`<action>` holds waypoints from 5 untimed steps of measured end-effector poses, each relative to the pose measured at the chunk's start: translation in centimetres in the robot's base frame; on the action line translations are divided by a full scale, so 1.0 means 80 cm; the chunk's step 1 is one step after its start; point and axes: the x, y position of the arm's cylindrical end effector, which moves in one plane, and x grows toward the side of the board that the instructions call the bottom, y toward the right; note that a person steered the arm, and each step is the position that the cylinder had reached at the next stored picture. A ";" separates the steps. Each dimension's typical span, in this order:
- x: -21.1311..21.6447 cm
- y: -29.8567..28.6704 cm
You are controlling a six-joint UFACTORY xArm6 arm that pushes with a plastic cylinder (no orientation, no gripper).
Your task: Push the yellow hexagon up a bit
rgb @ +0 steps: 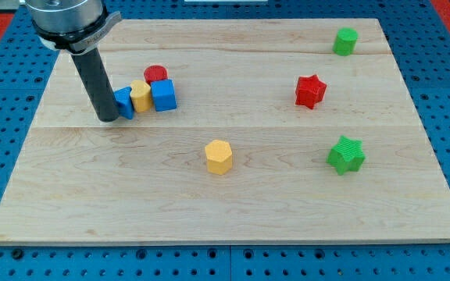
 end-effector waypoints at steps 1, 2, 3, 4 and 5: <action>0.037 0.000; 0.093 0.026; 0.168 0.080; 0.214 0.178; 0.192 0.289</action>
